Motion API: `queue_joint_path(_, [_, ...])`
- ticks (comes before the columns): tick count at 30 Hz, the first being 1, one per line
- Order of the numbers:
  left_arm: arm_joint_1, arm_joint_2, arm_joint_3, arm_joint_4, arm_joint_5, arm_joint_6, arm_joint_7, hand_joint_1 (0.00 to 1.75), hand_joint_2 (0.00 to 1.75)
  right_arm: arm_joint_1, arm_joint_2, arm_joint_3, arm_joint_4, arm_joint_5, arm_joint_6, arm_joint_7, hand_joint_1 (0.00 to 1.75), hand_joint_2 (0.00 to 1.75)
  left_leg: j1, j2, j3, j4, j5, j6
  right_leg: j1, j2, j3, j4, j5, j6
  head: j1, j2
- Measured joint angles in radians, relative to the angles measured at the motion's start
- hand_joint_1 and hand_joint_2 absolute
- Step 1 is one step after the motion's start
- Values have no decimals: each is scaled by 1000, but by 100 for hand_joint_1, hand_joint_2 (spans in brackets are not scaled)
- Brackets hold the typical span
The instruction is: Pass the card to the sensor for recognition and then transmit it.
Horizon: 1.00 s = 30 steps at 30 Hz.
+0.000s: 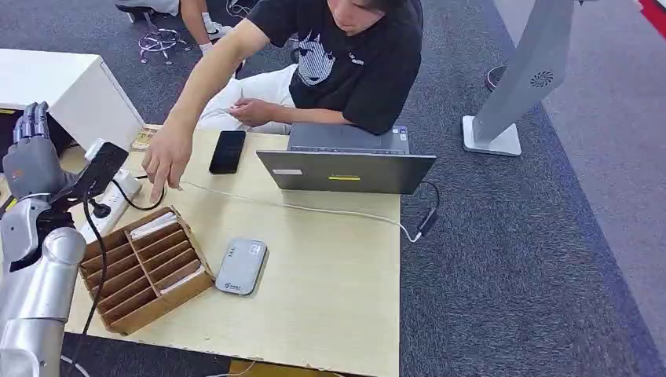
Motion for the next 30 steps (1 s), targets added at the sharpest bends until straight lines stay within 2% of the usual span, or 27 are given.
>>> queue_joint_path(5, [35, 4, 36, -32, 10, 36, -6, 0, 175, 1, 0, -1, 0, 0, 0, 0, 0, 175, 0, 0, 0, 0, 0, 0, 0, 0, 0, 0, 0, 0, 0, 0])
queue_joint_path(9, [105, 55, 74, -90, -51, -49, 89, 0, 175, 7, 0, -11, 0, -25, 0, -12, 0, 175, 0, 1, -1, -1, 0, 0, 0, 1, 0, 1, 0, 0, 0, 0])
queue_joint_path(12, [233, 116, 136, -201, -70, -81, 137, 0, 175, 16, 2, -29, 0, -42, 0, -18, 0, 175, 1, 6, -1, -1, -1, -1, 0, 6, -2, 1, -1, -1, 0, 0])
queue_joint_path(16, [447, 116, 274, -372, -79, -77, 134, 0, 175, 24, 8, -51, 0, -55, 1, -18, 0, 175, 0, 5, -2, -1, -3, -1, 0, 5, -2, 0, -3, 0, 0, 0])
queue_joint_path(19, [586, 61, 405, -512, -96, -111, 80, 0, 175, 28, 14, -66, 0, -56, 1, -11, 0, 175, 0, 5, -2, -1, -4, 1, 0, 3, -2, -1, -4, 1, 0, 0])
queue_joint_path(22, [662, -15, 541, -608, -119, -181, -3, 0, 175, 29, 18, -76, 0, -55, 0, -8, 0, 175, 0, 4, -2, -1, -4, 1, 0, 3, -1, -1, -4, 1, 1, 0])
queue_joint_path(27, [706, -153, 779, -707, -165, -353, -157, 0, 175, 31, 23, -86, 0, -50, 0, -6, 0, 175, 0, 3, -1, -1, -4, 1, 0, 2, -1, -1, -4, 1, 0, 0])
queue_joint_path(30, [692, -245, 935, -742, -198, -470, -288, 0, 175, 32, 24, -92, 0, -44, 0, -9, 0, 175, 0, 3, -1, -1, -4, 1, 0, 1, -1, -1, -4, 1, 0, 0])
